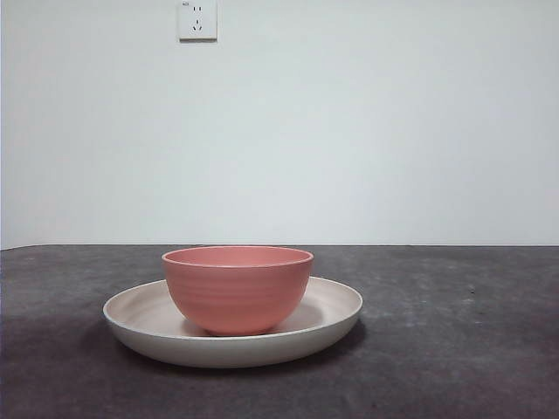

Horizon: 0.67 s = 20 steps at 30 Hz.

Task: Place the red bowl on the white plate

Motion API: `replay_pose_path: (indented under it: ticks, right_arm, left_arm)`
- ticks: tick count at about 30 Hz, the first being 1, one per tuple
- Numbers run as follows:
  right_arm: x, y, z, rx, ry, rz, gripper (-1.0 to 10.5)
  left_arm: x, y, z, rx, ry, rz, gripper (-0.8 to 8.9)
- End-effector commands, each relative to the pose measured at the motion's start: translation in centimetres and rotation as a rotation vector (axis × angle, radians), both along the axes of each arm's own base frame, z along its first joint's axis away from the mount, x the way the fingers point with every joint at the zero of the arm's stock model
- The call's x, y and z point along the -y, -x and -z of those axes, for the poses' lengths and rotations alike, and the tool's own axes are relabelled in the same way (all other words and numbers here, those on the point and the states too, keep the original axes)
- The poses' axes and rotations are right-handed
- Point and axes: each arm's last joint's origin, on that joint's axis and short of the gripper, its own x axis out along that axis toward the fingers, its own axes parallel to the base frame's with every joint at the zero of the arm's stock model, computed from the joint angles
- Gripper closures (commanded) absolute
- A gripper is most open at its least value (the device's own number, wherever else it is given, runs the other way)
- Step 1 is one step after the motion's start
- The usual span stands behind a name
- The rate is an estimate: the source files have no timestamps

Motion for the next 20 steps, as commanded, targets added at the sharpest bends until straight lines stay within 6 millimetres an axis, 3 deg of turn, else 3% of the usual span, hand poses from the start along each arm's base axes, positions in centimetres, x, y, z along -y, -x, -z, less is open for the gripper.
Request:
replay_pose_path:
  ticks: [1, 6, 7, 9, 10, 11, 20]
  right_arm:
    - [-0.01, 0.11, -0.25, 0.002, -0.017, 0.002, 4.0]
    - [-0.01, 0.12, -0.26, 0.003, -0.017, 0.002, 4.3]
    - [-0.01, 0.12, -0.26, 0.002, -0.018, 0.001, 5.4]
    - [-0.01, 0.13, -0.26, 0.002, -0.018, -0.001, 8.5]
    - [-0.01, 0.13, -0.26, 0.003, -0.018, -0.001, 9.7]
    - [-0.01, 0.12, -0.28, 0.005, -0.019, 0.000, 9.2]
    - [0.00, 0.14, -0.31, 0.009, -0.019, 0.001, 9.2]
  left_arm:
    - [0.05, 0.05, -0.38, 0.020, 0.010, 0.014, 2.55]
    - [0.05, 0.05, -0.38, 0.020, 0.010, 0.014, 3.01]
    - [0.05, 0.05, -0.38, 0.020, 0.010, 0.014, 3.99]
    - [0.05, 0.05, -0.37, 0.020, 0.010, 0.014, 7.11]
    - [0.05, 0.05, -0.38, 0.023, 0.009, 0.015, 8.18]
    - [0.06, 0.04, -0.40, 0.026, 0.010, 0.016, 7.84]
    - [0.05, 0.05, -0.39, 0.025, 0.009, 0.017, 7.89]
